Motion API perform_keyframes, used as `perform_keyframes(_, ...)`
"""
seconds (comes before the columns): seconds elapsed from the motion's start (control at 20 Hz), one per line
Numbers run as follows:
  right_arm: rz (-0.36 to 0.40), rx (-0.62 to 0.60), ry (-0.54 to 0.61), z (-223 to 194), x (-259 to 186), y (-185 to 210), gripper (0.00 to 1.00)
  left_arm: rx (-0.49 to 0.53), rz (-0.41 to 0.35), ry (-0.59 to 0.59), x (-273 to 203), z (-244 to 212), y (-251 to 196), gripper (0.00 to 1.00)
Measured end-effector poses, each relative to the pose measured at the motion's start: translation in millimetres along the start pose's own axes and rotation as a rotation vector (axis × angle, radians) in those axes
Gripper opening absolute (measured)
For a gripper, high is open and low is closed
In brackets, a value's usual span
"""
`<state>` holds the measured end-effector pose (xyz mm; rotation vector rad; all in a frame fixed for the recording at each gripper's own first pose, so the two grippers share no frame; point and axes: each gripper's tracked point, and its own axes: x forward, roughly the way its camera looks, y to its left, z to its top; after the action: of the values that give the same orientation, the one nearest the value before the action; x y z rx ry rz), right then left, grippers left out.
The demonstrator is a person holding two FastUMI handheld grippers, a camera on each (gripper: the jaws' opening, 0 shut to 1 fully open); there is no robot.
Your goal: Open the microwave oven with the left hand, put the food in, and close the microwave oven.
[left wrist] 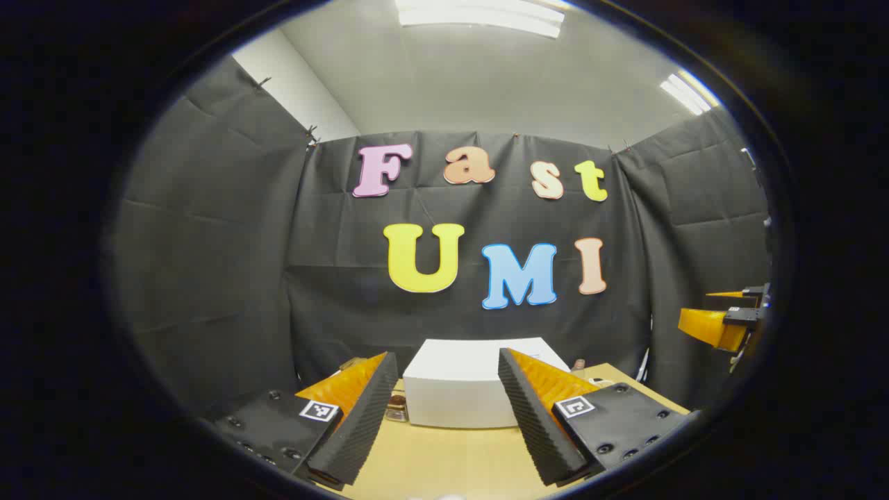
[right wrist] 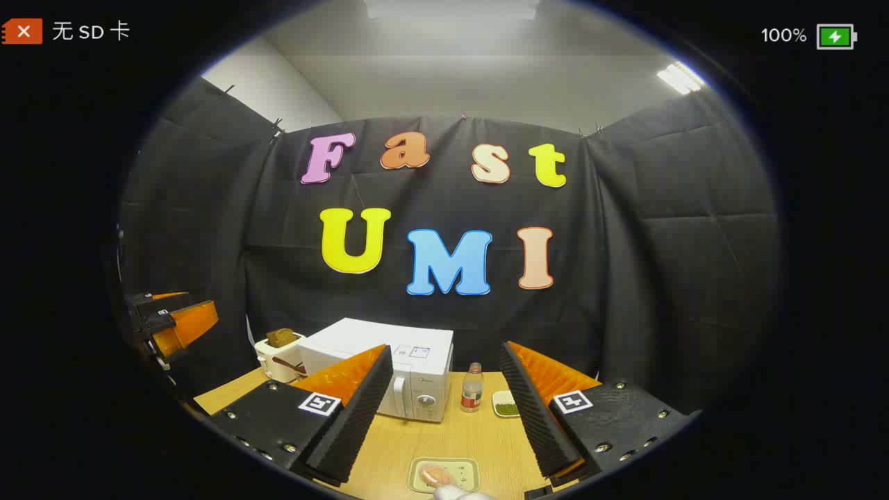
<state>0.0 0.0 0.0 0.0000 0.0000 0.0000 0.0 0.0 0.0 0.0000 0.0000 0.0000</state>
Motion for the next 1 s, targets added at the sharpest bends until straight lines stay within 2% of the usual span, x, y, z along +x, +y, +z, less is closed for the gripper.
perform_keyframes(0.8,-0.033,0.013,-0.009,-0.3,4.4,-15.4,0.96,0.035,-0.011,-0.007,11.2,2.0,-10.3,0.99)
perform_keyframes(1.0,-0.037,0.018,0.005,-0.7,6.9,-23.0,0.95,0.036,-0.012,0.011,26.3,-23.9,-18.6,0.99)
